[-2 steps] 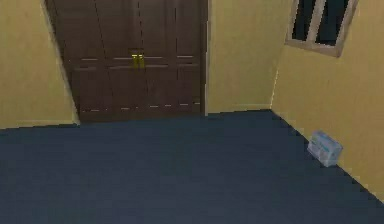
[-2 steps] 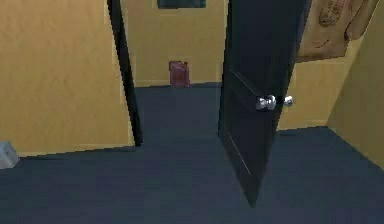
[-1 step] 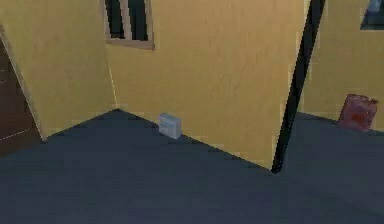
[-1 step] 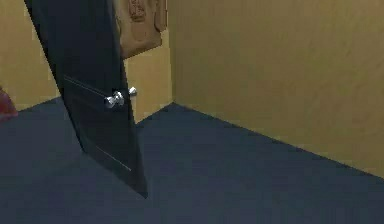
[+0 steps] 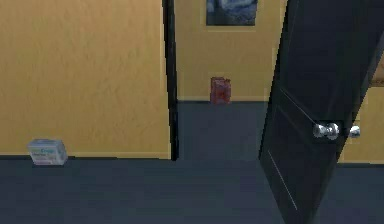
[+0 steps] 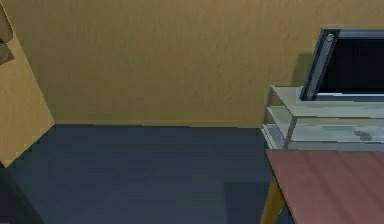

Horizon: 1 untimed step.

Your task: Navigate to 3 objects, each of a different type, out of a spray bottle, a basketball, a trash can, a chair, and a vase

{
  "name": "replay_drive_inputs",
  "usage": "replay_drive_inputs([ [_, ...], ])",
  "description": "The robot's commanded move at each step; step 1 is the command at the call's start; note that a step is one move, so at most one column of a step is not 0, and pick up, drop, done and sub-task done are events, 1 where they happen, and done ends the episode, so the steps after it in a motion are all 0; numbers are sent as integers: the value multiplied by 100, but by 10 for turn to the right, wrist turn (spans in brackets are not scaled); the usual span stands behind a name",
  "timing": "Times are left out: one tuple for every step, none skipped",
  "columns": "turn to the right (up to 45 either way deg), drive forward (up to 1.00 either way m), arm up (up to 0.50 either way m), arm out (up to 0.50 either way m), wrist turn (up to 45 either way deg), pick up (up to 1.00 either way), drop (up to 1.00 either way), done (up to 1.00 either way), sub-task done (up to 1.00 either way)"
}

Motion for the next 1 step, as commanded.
replay_drive_inputs([
  [0,20,0,0,0,0,0,0,0],
])
